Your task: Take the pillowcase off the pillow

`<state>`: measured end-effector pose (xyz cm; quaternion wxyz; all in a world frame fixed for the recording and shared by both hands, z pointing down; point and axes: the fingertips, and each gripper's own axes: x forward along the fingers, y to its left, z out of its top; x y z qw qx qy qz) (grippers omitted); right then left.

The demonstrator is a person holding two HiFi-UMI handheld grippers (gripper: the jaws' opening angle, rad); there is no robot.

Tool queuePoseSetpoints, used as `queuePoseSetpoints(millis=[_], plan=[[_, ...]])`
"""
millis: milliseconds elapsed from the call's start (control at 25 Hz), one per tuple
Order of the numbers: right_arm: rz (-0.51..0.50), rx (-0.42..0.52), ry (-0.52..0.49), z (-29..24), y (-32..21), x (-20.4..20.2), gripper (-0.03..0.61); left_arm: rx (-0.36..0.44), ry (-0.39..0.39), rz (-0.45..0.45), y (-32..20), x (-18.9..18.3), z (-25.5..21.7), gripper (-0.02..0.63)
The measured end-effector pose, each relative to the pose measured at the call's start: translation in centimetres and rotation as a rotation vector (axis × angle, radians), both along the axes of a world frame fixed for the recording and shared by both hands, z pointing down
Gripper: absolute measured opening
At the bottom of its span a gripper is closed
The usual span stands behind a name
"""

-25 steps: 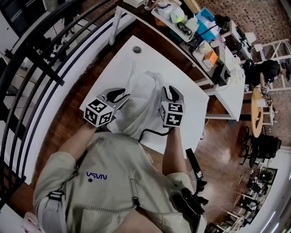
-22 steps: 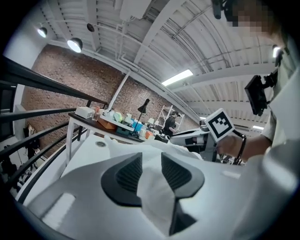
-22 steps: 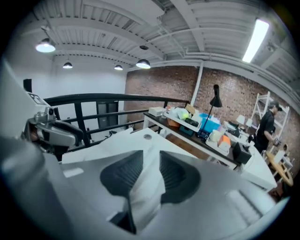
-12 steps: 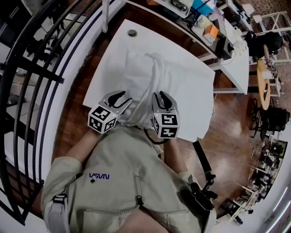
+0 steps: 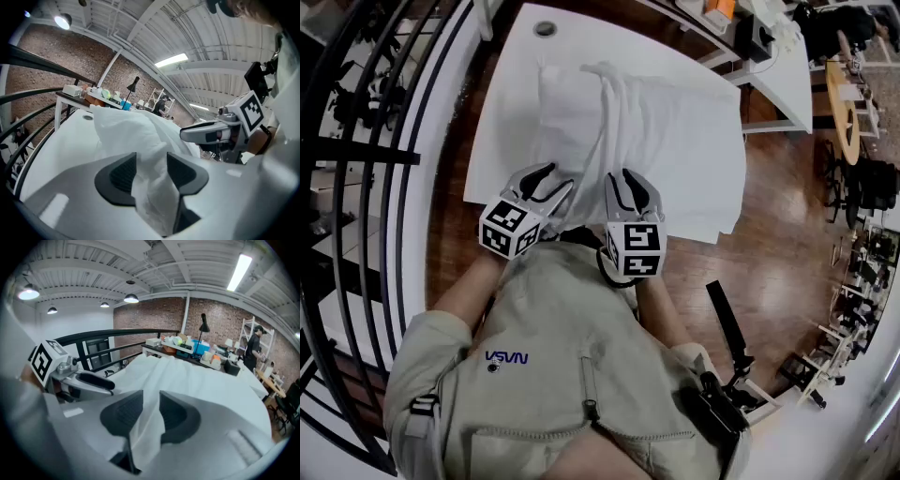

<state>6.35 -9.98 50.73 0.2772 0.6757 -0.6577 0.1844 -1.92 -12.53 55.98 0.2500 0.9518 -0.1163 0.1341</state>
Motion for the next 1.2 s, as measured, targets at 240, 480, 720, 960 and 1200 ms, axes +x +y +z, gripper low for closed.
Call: queuePoseSetpoints(millis=[240,480,720,960,1200], plan=[[-0.1,0.01,-0.033,1.0,1.1,0.0,0.109,0.021,-0.039,-0.078,0.4,1.7,-0.1,0.188],[-0.241,0.084,-0.11,0.2,1.3,-0.6,0.109,0.044,-0.154,-0.241,0.6,-0.1,0.0,0.193],[-0.331,0.064,-0.084,1.0,2.2,-1.9,0.113,0.002,-0.178,-0.222,1.3,0.8,0.4,0.195],[-0.237,-0.045,0.003,4.7,2.7,-2.6,0.111,0.024,-0.223,-0.131,2.9,1.1,2.5,0.061],[-0.079,-0.016,0.122,3.1,3.1,-0.7,0.011,0.057,-0.111,-0.121,2.1,0.0,-0.2,0.023]])
